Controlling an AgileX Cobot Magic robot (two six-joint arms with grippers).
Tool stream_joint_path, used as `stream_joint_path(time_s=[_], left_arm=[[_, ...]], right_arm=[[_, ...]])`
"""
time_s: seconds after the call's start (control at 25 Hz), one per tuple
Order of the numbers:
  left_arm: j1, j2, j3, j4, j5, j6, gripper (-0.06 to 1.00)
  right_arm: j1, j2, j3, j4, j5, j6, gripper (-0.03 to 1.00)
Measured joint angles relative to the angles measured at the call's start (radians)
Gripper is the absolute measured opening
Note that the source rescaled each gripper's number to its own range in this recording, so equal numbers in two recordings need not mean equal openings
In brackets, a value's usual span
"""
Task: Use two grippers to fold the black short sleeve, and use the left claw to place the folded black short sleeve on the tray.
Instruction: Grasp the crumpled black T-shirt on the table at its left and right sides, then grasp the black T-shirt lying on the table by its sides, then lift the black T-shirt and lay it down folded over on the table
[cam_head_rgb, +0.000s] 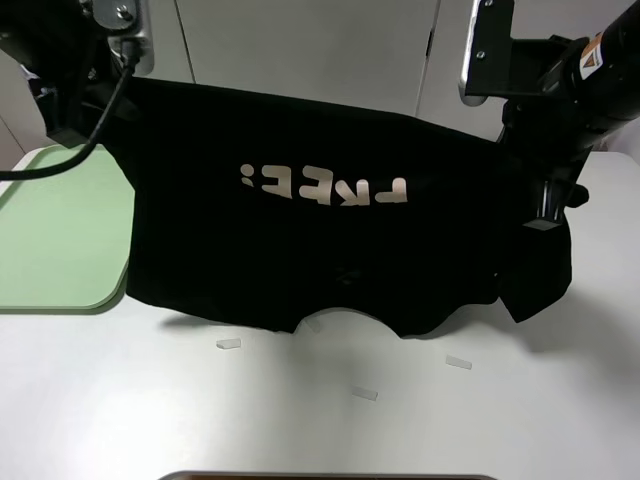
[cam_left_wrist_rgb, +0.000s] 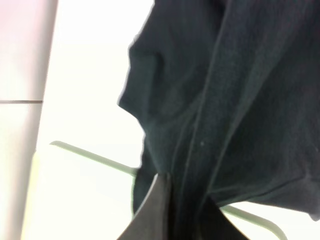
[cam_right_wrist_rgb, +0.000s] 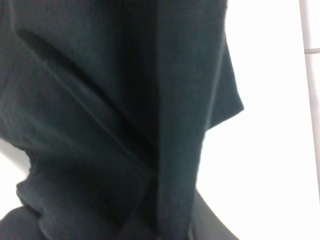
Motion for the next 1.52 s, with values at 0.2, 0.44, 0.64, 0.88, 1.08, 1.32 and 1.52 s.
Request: stream_joint_path(time_s=[0.2,0.44,0.64,0.88,1.08,1.32,1.52], left_arm=[[0.0,-0.069,0.0,0.036,0.009,0.0,0.0],[-0.002,-0.121,0.0,0.078,0.01,-0.009,0.0],[-0.002,-0.137,0.0,0.1,0.009,-0.029,0.0],[-0.002,-0.139,-0.068,0.114,0.007,-0.072,0.0],[-0.002,-0.141,-0.157,0.122,0.012,-0.077,0.0],[-0.002,-0.151,-0.192,0.128,0.09,-0.078,0.0],[-0.002,-0.168,-0.192,0.125,0.156,-0.078,0.0]], right_arm=[[0.0,-0.002,-0.097,0.0,0.057,0.001,0.0],[0.0,-0.002,-0.206,0.002,0.132,0.001,0.0],[0.0,-0.002,-0.302,0.004,0.212,0.001,0.0],[0.0,-0.002,-0.41,0.007,0.296,0.001,0.0],[0.039,-0.003,-0.485,-0.026,0.368,0.004,0.0],[0.139,-0.004,-0.517,-0.151,0.433,0.076,0.0],[0.167,-0.019,-0.517,-0.19,0.434,0.133,0.0]])
